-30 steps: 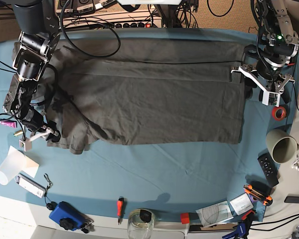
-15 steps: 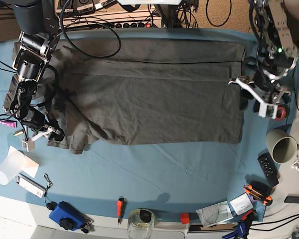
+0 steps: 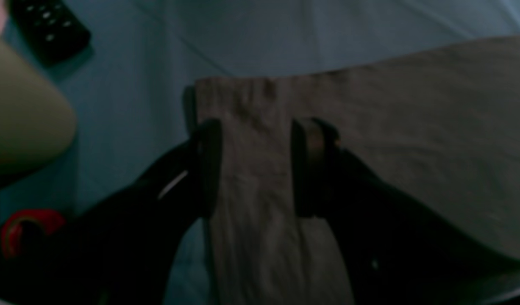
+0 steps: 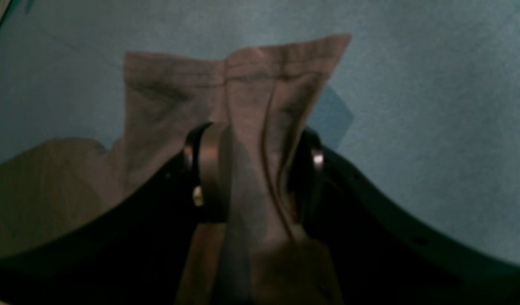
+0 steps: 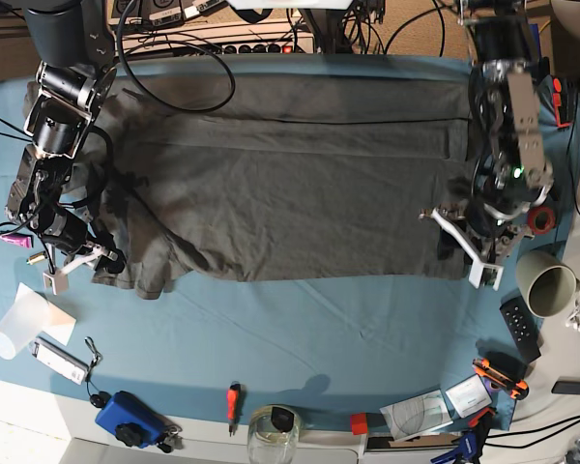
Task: Fold the T-shirt properly
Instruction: 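Lower the left gripper to the shirt's opposite side edge and grasp, then lift the hem side with both grippers and fold it toward the collar fold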
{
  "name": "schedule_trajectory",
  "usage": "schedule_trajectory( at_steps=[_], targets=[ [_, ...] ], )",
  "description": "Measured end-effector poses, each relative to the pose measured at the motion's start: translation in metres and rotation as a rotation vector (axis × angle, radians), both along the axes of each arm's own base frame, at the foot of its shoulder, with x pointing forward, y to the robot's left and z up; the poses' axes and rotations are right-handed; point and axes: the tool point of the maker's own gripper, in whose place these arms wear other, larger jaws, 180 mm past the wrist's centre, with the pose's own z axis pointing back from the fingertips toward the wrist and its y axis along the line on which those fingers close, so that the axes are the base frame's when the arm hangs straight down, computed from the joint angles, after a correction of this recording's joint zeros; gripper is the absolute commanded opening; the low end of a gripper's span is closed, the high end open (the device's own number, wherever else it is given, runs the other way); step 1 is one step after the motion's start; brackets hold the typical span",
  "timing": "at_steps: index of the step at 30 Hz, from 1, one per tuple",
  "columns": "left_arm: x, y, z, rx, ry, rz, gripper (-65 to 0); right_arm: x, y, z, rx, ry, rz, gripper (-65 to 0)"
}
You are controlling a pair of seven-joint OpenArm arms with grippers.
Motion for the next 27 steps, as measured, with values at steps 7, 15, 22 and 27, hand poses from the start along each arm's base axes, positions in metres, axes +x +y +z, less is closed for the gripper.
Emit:
schedule_trajectory(
  at_steps=[7, 15, 22, 27],
  targets=[
    [0.036, 0.007, -0.026, -0.048, 0.097, 0.032, -38.1, 0.0, 0.0, 0.0, 0.001, 0.001, 0.0, -42.1],
    [0.036, 0.023, -0.059, 0.003, 0.219, 0.078, -41.0, 0.0, 0.0, 0.0, 0.0, 0.001, 0.0, -42.1],
    [0.042, 0.024, -0.072, -0.051, 0.226, 0.092, -42.7, 0.0, 0.0, 0.0, 0.0, 0.001, 0.001, -42.1],
    [0.04, 0.021, -0.072, -0.099, 0.254, 0.092, -57.0, -0.001, -0.001, -0.001, -0.01, 0.004, 0.0, -56.7]
  ],
)
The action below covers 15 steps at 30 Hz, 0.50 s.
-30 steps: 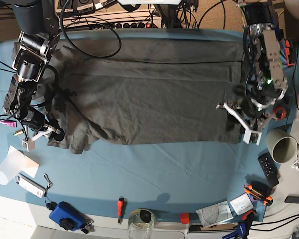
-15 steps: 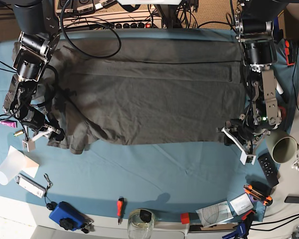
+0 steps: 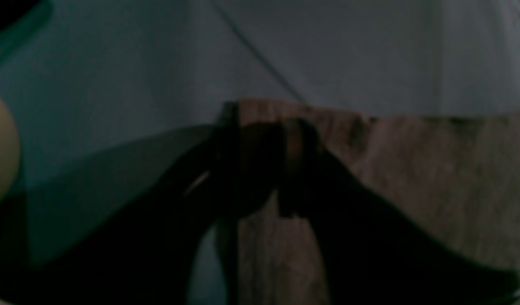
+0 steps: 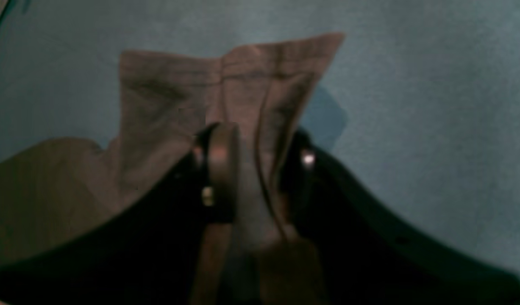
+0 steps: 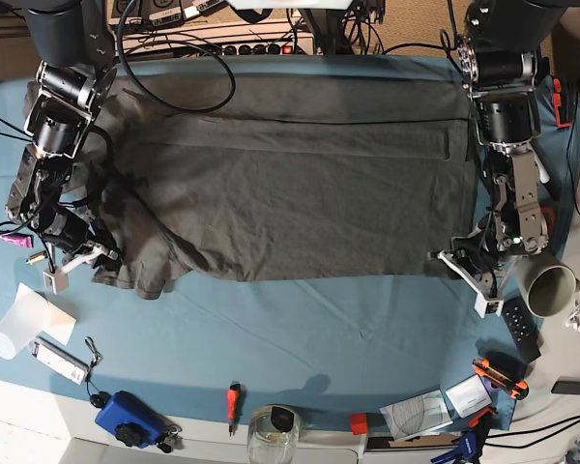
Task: Fold the T-shirt properly
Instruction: 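Lift the hem side with both grippers and fold it toward the collar fold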
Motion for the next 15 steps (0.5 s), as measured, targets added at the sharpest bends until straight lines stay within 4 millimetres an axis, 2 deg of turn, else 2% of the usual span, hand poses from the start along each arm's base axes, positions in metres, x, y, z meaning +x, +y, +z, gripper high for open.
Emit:
schedule_trajectory(
  at_steps=[2, 3, 11, 15],
  targets=[
    [-0.002, -0.003, -0.001, -0.028, 0.016, -0.001, -62.8, -0.001, -0.001, -0.001, -0.004, 0.003, -0.002, -64.7],
    [-0.002, -0.002, -0.001, -0.029, 0.017, 0.001, -65.0, -0.001, -0.001, -0.001, -0.003, 0.001, -0.004, -65.0],
    [-0.01, -0.008, -0.002, -0.068, 0.075, -0.014, -65.0, 0.003, -0.002, 0.003, -0.005, -0.011, 0.003, -65.0],
    [-0.016, -0.02, 0.002, -0.123, 0.119, -0.043, -65.0, 0.003, -0.004, 0.01, -0.007, -0.016, 0.042, -65.0]
  ],
)
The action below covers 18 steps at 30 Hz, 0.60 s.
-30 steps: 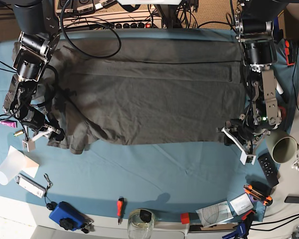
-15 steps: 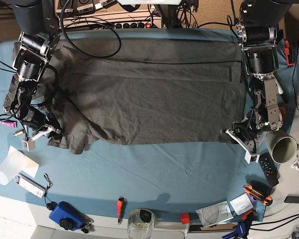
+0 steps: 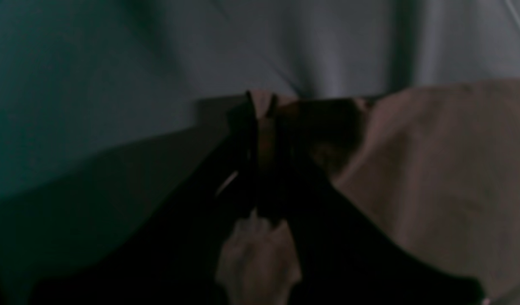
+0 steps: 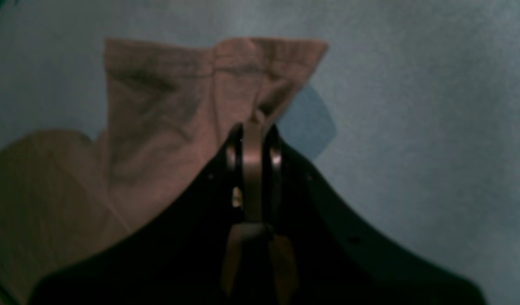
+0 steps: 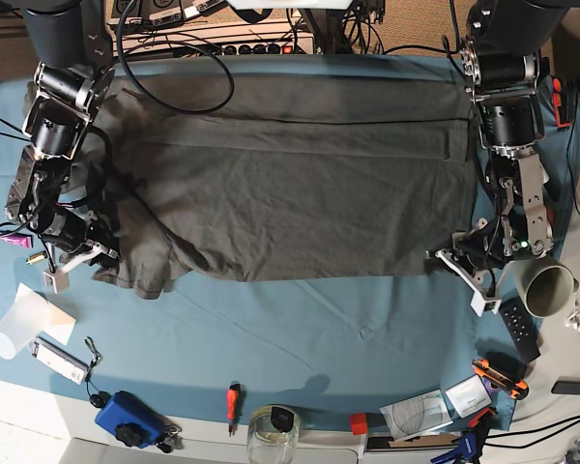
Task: Fold the T-shirt properly
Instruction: 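Lift the hem side with both grippers and fold it toward the collar fold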
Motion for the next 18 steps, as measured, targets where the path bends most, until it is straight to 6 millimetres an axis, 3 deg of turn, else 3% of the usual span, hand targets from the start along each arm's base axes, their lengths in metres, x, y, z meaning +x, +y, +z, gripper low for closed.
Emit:
schedule_trajectory(
  at_steps=[7, 14, 18],
  targets=[
    [-0.014, -0.025, 0.012, -0.048, 0.055, -0.079, -65.0, 0.001, -0.013, 0.016, -0.013, -0.038, 0.031, -65.0],
    [-0.013, -0.025, 0.021, -0.036, 0.037, -0.089, -65.0, 0.005, -0.008, 0.029, 0.039, -0.077, 0.04, -65.0],
    [-0.014, -0.025, 0.021, -0.034, 0.044, -0.094, -65.0, 0.013, -0.01, 0.053, -0.013, -0.132, 0.07, -65.0]
  ],
)
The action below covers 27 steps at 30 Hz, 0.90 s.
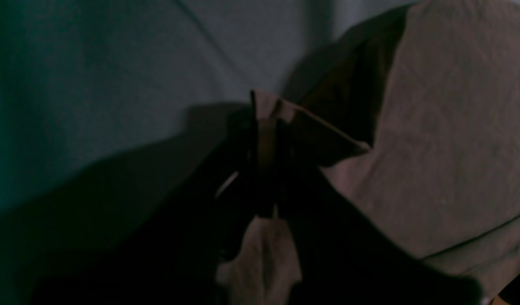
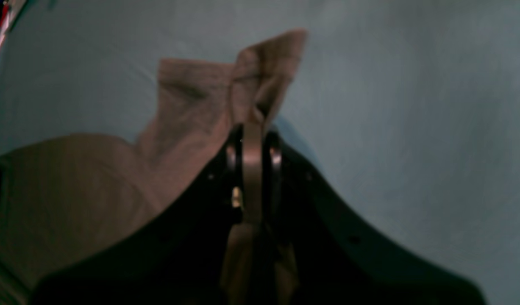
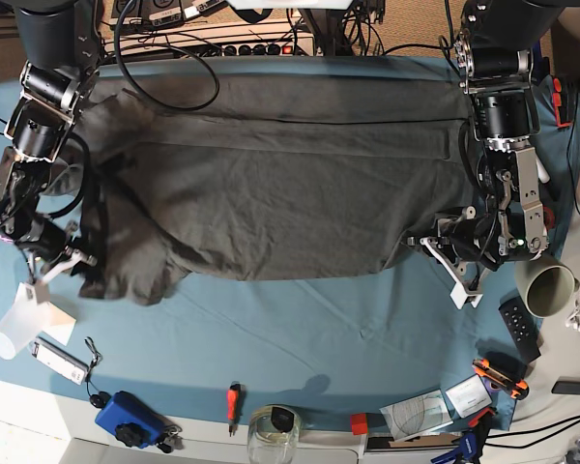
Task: Fold the T-shirt properly
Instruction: 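Lift the hem side with both grippers and fold it toward the collar fold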
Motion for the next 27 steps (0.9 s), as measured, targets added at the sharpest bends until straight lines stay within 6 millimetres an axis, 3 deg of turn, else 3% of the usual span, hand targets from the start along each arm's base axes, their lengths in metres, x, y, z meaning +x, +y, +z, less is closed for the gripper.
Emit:
schedule_trajectory(
  at_steps=[5, 10, 15, 21, 27],
  targets=[
    [0.002, 0.011, 0.01, 0.026, -0.025, -0.004, -65.0, 0.009, 0.002, 0.035, -0.058, -0.076, 0.042, -65.0],
    [0.004, 0.036, 0.02, 0.083, -0.046, 0.006, -65.0, 0.001, 0.007, 0.037, -0.091, -0.023, 0.092, -65.0],
    [0.001, 0.027, 0.025, 0.034, -0.057, -0.056, -65.0, 0.0, 0.016, 0.051, -0.06, -0.043, 0.131, -65.0],
    [-0.002, 0.026, 0.025, 0.04, -0.042, -0.064, -65.0, -0.007, 0.003, 0.075, -0.099, -0.061, 0.16, -65.0],
    [0.003, 0.025, 0.039, 0.054, -0.09, -0.074, -65.0, -0.018, -0.001, 0.07, -0.097, -0.024, 0.174, -65.0]
  ],
)
